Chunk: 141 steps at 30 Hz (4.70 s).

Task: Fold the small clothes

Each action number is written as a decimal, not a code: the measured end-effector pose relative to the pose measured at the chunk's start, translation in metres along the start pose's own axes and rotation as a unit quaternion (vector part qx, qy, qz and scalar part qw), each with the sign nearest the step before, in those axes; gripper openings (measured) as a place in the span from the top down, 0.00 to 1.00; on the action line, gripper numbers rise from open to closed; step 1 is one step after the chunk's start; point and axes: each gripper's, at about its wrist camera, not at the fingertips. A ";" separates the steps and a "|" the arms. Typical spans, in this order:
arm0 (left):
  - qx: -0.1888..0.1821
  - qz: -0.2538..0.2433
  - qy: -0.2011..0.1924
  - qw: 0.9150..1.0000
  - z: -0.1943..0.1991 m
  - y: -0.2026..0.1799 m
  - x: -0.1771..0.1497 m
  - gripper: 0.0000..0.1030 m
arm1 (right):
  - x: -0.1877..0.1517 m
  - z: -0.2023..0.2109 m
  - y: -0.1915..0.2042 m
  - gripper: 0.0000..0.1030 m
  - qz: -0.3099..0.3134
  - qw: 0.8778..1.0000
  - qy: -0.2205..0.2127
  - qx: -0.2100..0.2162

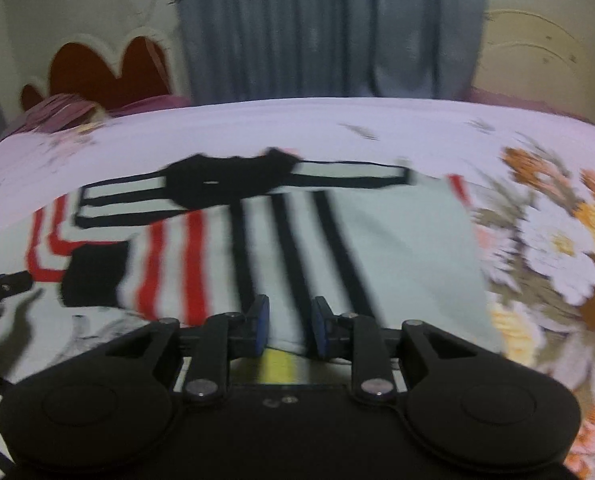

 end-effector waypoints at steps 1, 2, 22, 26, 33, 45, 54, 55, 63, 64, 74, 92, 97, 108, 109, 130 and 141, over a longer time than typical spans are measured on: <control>0.025 0.018 0.001 1.000 0.003 0.024 -0.003 0.48 | 0.002 -0.004 0.008 0.77 0.005 1.000 0.002 0.005; 0.049 0.039 0.006 0.998 0.005 0.049 -0.006 0.48 | 0.003 -0.007 0.014 0.77 0.008 1.000 0.004 0.010; 0.083 0.379 0.034 0.921 -0.040 0.276 -0.029 0.94 | 0.017 -0.050 0.106 0.76 0.061 0.997 0.032 0.044; 0.081 0.380 0.023 0.921 -0.046 0.263 -0.024 0.95 | 0.018 -0.046 0.098 0.76 0.060 0.997 0.030 0.034; 0.026 0.285 -0.012 0.958 -0.041 0.184 0.024 0.95 | 0.021 -0.031 0.072 0.76 0.039 0.999 0.018 0.012; -0.117 -0.004 0.003 0.993 -0.029 -0.082 0.061 0.95 | 0.017 0.003 0.000 0.76 -0.024 1.000 -0.006 -0.007; -0.147 -0.163 0.039 0.975 0.000 -0.220 0.009 0.95 | 0.013 0.028 -0.054 0.74 -0.068 0.997 -0.016 -0.022; -0.153 -0.175 0.041 0.972 0.005 -0.226 0.002 0.95 | 0.013 0.030 -0.059 0.70 -0.073 0.997 -0.016 -0.021; -0.215 -0.149 -0.022 0.965 0.043 -0.192 0.000 0.26 | 0.019 0.032 -0.065 0.57 -0.098 0.995 -0.027 0.015; -0.204 -0.127 -0.020 0.971 0.044 -0.175 0.004 0.28 | 0.020 0.029 -0.061 0.57 -0.098 0.994 -0.030 0.024; -0.052 -0.032 0.005 0.998 0.011 -0.038 0.011 0.52 | 0.022 -0.029 -0.050 0.53 -0.136 0.990 0.028 0.017; -0.053 -0.021 -0.029 0.998 0.010 -0.023 0.010 0.52 | 0.023 -0.014 -0.068 0.71 -0.087 0.996 -0.003 -0.001; -0.058 0.009 -0.011 0.998 0.001 -0.002 0.013 0.52 | 0.021 -0.008 -0.067 0.50 -0.149 0.986 -0.021 0.071; -0.081 -0.046 0.001 0.996 -0.003 -0.032 0.006 0.52 | 0.030 -0.005 -0.034 0.93 -0.061 0.997 -0.039 0.039; -0.073 -0.063 0.017 0.995 -0.009 -0.037 0.001 0.53 | 0.029 -0.004 -0.037 0.93 -0.057 0.997 -0.038 0.029; -0.046 -0.093 0.023 0.994 -0.102 -0.059 0.074 0.51 | 0.052 -0.056 -0.062 0.83 -0.046 0.999 0.020 0.004; -0.095 -0.098 -0.018 0.991 -0.053 -0.091 0.064 0.46 | 0.060 -0.055 -0.028 0.67 -0.025 0.999 -0.014 0.027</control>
Point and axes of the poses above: each gripper's, at about its wrist camera, not at the fingertips, and z roughly against the way its jaws point, y to its left, x to its top, and after that the axes turned 15 degrees about x, right-handed
